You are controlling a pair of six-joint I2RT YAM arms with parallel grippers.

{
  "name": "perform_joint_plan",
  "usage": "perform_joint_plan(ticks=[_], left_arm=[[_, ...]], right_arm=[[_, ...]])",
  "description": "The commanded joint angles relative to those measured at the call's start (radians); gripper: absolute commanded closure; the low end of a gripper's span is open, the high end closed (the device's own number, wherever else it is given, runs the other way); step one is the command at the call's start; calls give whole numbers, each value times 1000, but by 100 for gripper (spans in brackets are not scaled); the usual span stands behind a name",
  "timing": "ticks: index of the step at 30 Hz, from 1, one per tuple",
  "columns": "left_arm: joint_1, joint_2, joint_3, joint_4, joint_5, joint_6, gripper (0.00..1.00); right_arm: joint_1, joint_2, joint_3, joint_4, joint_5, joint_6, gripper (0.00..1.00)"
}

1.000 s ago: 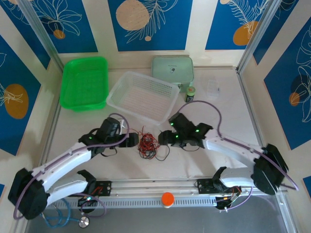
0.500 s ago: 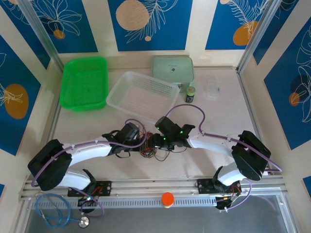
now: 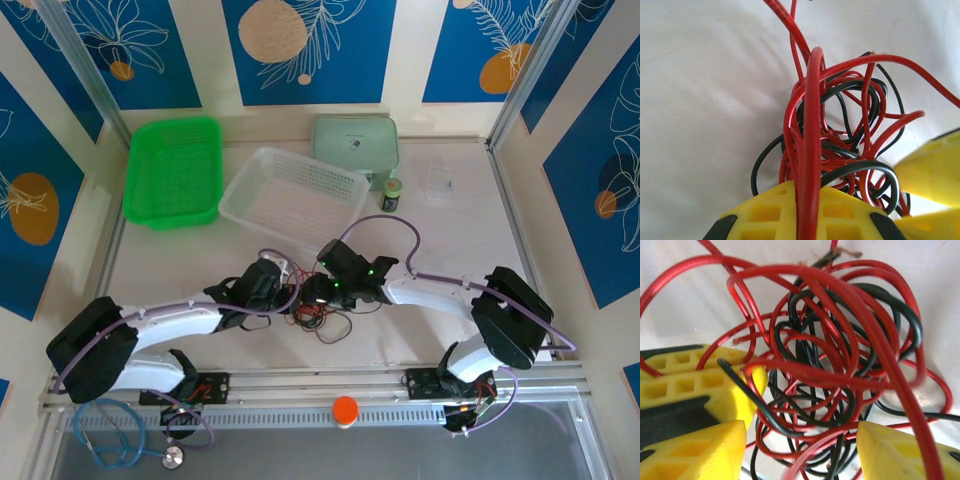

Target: Untangle the cables

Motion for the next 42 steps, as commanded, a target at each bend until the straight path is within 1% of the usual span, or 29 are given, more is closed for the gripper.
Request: perform_joint_plan(ticks=[1,4,8,10,13,16,18,20,23,28,30,31,33,34,35,38,42], left_arm=[[-17,-32,-45,144,53,-29,100],[-17,-68,-78,189,47,-44,100],[-18,-149,-98,171,28,-38,100],[-18,-190,-102,148,18,-30,100],[-17,-245,-113,116,-5,-25,100],[-17,-284,-131,93,-27,-26,100],[-17,-304,-144,82,-40,-31,100],[-17,-320,-154,72,-54,-36,100],[-17,-342,-163,45,-85,-38,100],[-17,-360,-171,-10,-156,-38,76],[-17,-354,-174,-28,-180,-38,68],[-18,-349,-175,-31,-189,-38,64],[-17,-336,-182,-22,-195,-41,51],[-17,-329,-184,-15,-194,-43,47],[-17,-319,-185,-7,-188,-43,42],[-17,-286,-174,27,-148,-38,31],[-23,-200,-124,97,-11,1,18]], right_arm=[[-5,24,-1,-9,-11,32,40],[-11,38,-8,-29,-1,45,41],[-23,55,-22,-59,27,50,47],[-34,64,-33,-69,38,48,52],[-57,76,-52,-71,41,48,65],[-75,71,-65,-81,54,44,79],[-83,53,-69,-106,78,35,90],[-90,28,-71,-140,112,25,99],[-104,-25,-82,-199,165,5,100],[-134,-123,-117,-273,229,-30,100],[-155,-161,-136,-300,242,-38,100],[-165,-177,-146,-306,243,-42,100],[-190,-210,-169,-306,235,-47,100],[-200,-223,-179,-302,226,-49,100],[-211,-236,-190,-295,213,-51,100],[-239,-266,-212,-274,170,-55,100],[-268,-297,-227,-243,102,-62,100]])
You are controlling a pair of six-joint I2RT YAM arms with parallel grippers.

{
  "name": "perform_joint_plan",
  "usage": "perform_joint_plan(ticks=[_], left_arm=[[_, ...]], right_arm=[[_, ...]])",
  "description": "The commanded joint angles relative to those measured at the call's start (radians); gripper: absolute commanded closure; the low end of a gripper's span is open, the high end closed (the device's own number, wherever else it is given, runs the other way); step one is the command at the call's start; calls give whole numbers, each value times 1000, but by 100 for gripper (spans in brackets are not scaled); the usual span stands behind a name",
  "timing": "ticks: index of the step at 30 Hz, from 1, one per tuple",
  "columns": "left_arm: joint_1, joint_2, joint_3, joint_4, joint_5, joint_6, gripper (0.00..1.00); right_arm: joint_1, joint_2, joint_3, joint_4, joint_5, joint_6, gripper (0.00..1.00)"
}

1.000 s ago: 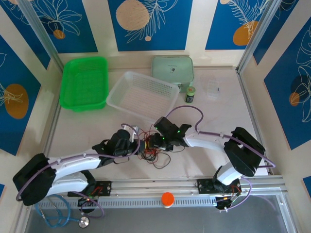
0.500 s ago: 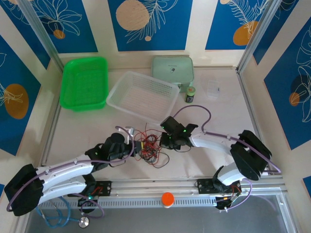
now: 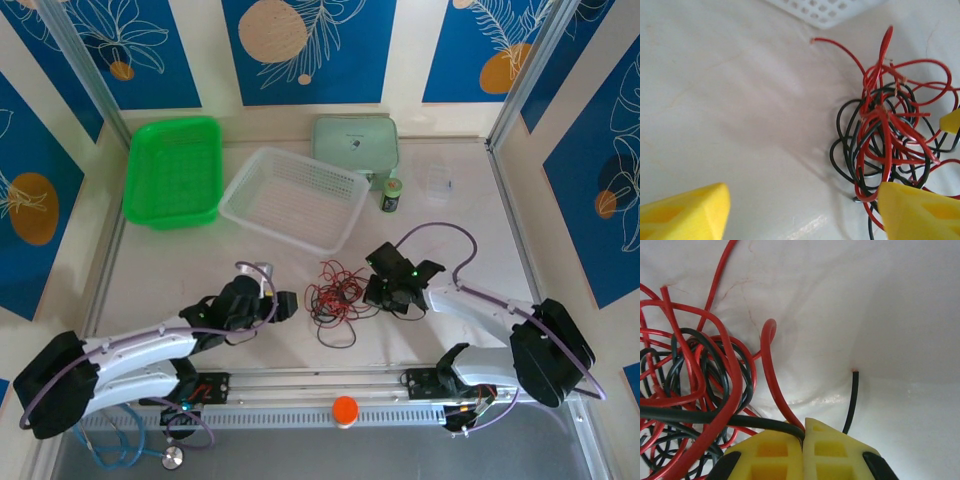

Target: Untangle the cables

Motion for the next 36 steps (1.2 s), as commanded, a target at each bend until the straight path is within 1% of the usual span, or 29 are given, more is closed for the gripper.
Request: perform_joint_plan(ticks=[1,3,6,11,12,13,14,17,21,23,24,30,33,34,35,36], left_arm=[[-11,70,58,89,135,39,17],[-29,131,85,146,199,50,15],[-61,213,116,207,240,60,14],[-97,337,169,261,243,70,14],[-100,365,182,260,230,70,14],[-101,387,191,255,210,70,17],[-101,406,198,252,179,64,24],[-101,407,193,241,86,46,50],[-101,305,179,138,-37,71,85],[-101,246,177,65,-90,89,98],[-101,215,177,23,-115,96,100],[-91,28,198,-249,-284,124,100],[-69,-47,217,-374,-336,128,100],[-60,-63,221,-402,-344,128,99],[-51,-79,222,-428,-350,128,94],[-42,-90,222,-445,-355,128,91]], right_arm=[[-20,-33,-16,13,-74,-16,100],[-29,-42,-18,19,-90,-14,100],[-38,-51,-26,22,-96,-12,100],[-50,-56,-43,46,-119,-6,100],[-53,-54,-44,52,-126,-6,100],[-53,-53,-45,55,-132,-5,100],[-55,-53,-43,56,-134,-5,100],[-61,-54,-39,44,-130,-7,100],[-85,-79,-42,15,-109,-4,100],[-108,-97,-49,2,-101,-1,100],[-122,-108,-53,-9,-96,1,100],[-212,-175,-72,-103,-52,10,100],[-252,-204,-85,-136,-43,8,100],[-262,-210,-89,-142,-42,6,100],[-272,-216,-94,-148,-41,4,100],[-280,-219,-98,-152,-41,4,100]])
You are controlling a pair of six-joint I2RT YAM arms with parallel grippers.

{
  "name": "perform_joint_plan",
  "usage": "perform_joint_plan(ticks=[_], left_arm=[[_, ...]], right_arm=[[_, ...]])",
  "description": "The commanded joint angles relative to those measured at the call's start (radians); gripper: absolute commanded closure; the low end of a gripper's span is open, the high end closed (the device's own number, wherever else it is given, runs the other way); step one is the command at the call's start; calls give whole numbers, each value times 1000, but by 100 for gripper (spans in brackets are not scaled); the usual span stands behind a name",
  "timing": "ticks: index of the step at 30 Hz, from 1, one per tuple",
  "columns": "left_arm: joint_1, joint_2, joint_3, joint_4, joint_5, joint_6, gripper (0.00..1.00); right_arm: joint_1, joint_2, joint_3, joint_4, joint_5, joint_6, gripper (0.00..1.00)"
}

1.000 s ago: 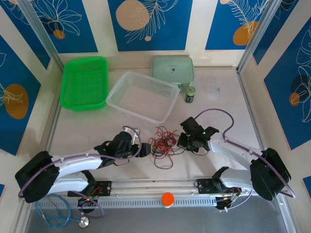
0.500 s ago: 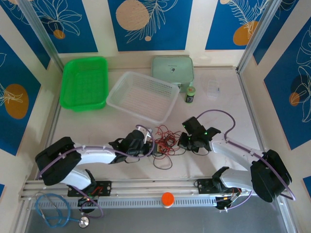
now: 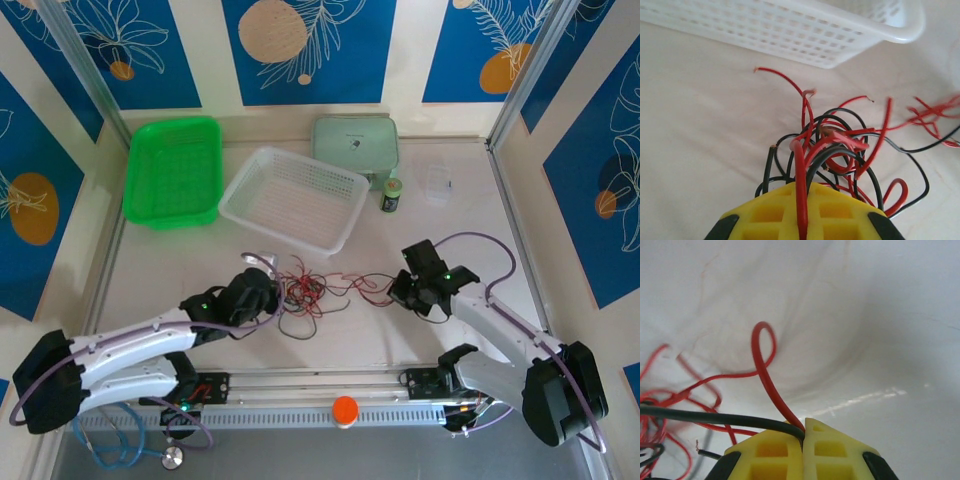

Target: Untangle the cables

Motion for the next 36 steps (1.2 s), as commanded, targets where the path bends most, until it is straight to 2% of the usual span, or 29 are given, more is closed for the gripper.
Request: perform_joint_plan(ticks=[1,12,15,17,20,23,28,36], left_arm=[[34,-43,29,-167,-89,12,88],[59,7,13,-101,-31,4,55],[60,22,28,-82,6,24,48],[60,32,37,-72,36,34,44],[60,56,41,-62,64,33,41],[60,87,34,-47,64,17,41],[59,132,24,-13,43,-11,41],[59,203,-10,87,113,-39,41]], right_arm=[[-28,-20,-19,-71,24,5,100],[-23,-1,17,-136,49,-36,98],[-4,6,51,-158,-7,-85,82],[25,5,84,-183,-58,-118,66],[105,3,148,-229,-96,-136,48],[200,26,220,-246,-113,-135,38],[332,158,332,-182,-107,-125,31],[429,501,522,-45,-53,-127,33]])
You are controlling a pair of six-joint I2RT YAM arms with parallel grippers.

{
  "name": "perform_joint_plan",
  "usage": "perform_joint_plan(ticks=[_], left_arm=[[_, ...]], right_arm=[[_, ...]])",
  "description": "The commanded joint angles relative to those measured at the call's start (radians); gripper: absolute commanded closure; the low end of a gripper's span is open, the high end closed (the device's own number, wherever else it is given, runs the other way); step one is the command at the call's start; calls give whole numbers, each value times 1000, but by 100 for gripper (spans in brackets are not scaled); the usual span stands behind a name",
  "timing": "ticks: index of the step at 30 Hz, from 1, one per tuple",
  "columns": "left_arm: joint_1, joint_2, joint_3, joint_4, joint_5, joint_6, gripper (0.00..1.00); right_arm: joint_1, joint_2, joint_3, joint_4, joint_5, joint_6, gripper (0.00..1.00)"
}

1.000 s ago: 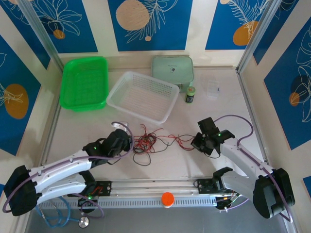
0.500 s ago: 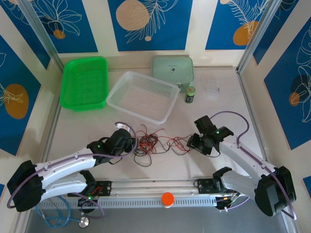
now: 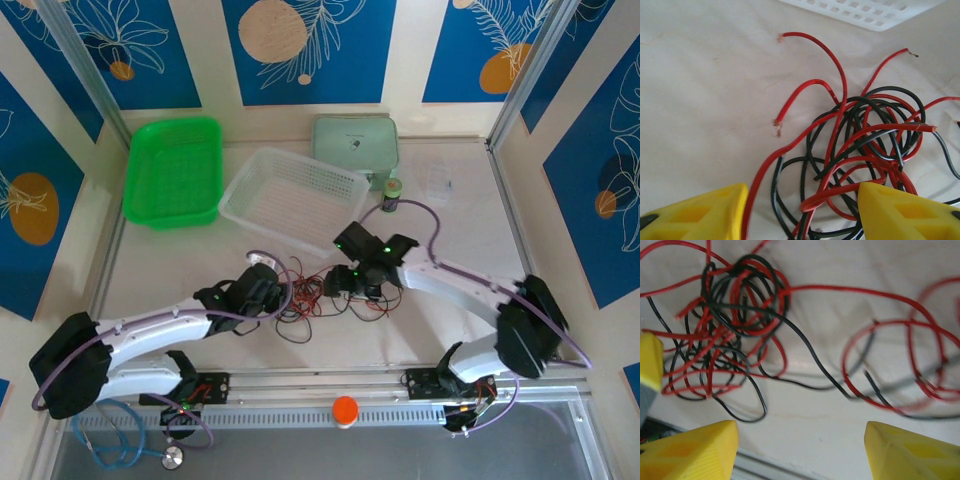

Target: Untangle the cables

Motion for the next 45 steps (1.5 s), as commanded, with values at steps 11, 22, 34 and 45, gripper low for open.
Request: perform_joint_plan(ticks=[11,22,34,45], left_arm=[[4,-16,-147,122,77,-92,41],[4,69,-104,117,81,-65,30],[4,188,-30,105,75,-28,47],[5,7,-25,99,89,84,100]], right_arm=[[61,227,63,139,118,44,35],[157,177,-1,118,332,-46,40],[185,26,-149,369,259,-625,38],[134,57,-121,405,163,-615,40]])
